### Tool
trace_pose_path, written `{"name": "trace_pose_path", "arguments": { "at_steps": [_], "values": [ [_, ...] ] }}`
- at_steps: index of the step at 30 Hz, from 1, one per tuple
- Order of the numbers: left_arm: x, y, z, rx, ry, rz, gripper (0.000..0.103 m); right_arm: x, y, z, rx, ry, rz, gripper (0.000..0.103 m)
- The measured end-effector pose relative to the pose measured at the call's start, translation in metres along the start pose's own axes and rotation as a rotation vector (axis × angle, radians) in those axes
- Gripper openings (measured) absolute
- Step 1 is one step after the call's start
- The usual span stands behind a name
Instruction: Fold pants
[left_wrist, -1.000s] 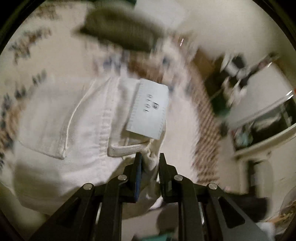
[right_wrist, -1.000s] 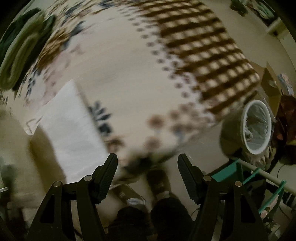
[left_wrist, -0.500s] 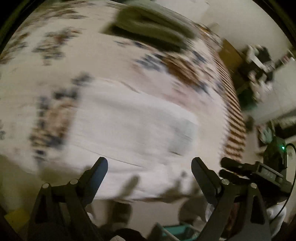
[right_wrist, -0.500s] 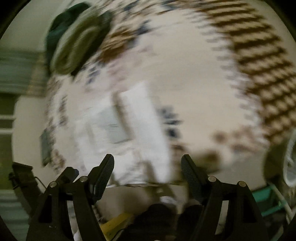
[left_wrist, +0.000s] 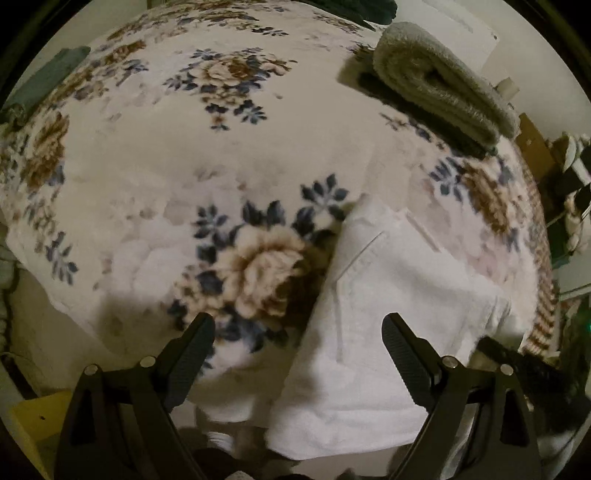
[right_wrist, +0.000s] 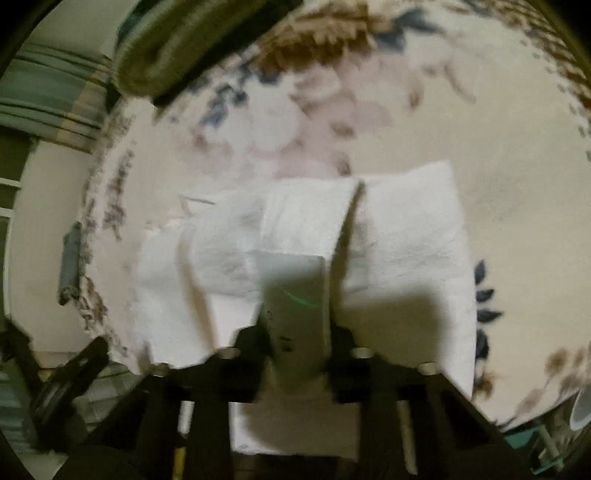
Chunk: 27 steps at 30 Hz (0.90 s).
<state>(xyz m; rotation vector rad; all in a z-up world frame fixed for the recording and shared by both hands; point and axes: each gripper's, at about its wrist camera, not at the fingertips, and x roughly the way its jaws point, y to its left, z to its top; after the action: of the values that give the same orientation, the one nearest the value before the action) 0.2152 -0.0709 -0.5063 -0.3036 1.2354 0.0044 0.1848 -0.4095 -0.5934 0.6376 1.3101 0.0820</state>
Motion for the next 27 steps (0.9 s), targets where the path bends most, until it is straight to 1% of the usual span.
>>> {"name": "trace_pose_path", "arguments": {
  "at_steps": [2, 4, 7, 9, 12, 14, 17, 19, 21, 22, 23, 24, 25, 27],
  "values": [
    [-0.004, -0.006, 0.004, -0.001, -0.008, -0.026, 0.092, -0.027, -0.001, -0.001, 0.024, -0.048, -0.009, 0.015],
    [-0.003, -0.014, 0.009, 0.009, -0.013, -0.044, 0.092, -0.045, -0.005, 0.000, 0.042, -0.072, -0.008, 0.013],
    [0.003, -0.028, 0.017, 0.020, -0.006, -0.079, 0.092, -0.073, -0.019, 0.003, 0.063, -0.097, -0.025, 0.011],
    [0.007, -0.035, 0.022, 0.025, -0.005, -0.091, 0.092, -0.085, -0.031, 0.003, 0.077, -0.110, -0.058, 0.011],
    [0.014, -0.042, 0.027, 0.034, 0.008, -0.106, 0.092, -0.105, -0.051, 0.003, 0.092, -0.129, -0.083, 0.011],
    [0.018, -0.046, 0.028, 0.046, 0.024, -0.099, 0.092, -0.117, -0.068, 0.002, 0.099, -0.149, -0.148, 0.010],
    [0.023, -0.051, 0.025, 0.066, 0.046, -0.108, 0.092, -0.125, -0.100, 0.004, 0.170, -0.161, -0.175, 0.010],
    [0.025, -0.057, 0.021, 0.078, 0.064, -0.123, 0.092, -0.124, -0.115, 0.007, 0.180, -0.161, -0.187, 0.010],
    [0.030, -0.065, 0.018, 0.087, 0.082, -0.133, 0.092, -0.106, -0.127, 0.011, 0.148, -0.099, -0.175, 0.011],
    [0.034, -0.069, 0.016, 0.092, 0.099, -0.139, 0.092, -0.096, -0.135, 0.011, 0.148, -0.059, -0.159, 0.014],
    [0.037, -0.073, 0.015, 0.096, 0.109, -0.141, 0.092, -0.088, -0.144, 0.011, 0.172, -0.013, -0.131, 0.026],
    [0.040, -0.077, 0.014, 0.106, 0.119, -0.145, 0.092, -0.085, -0.152, 0.010, 0.200, 0.015, -0.114, 0.032],
    [0.045, -0.084, 0.012, 0.129, 0.132, -0.140, 0.092, -0.086, -0.157, 0.008, 0.226, 0.016, -0.099, 0.038],
    [0.052, -0.094, 0.009, 0.160, 0.150, -0.145, 0.092, -0.095, -0.168, 0.001, 0.265, -0.024, -0.053, 0.046]
  ]
}}
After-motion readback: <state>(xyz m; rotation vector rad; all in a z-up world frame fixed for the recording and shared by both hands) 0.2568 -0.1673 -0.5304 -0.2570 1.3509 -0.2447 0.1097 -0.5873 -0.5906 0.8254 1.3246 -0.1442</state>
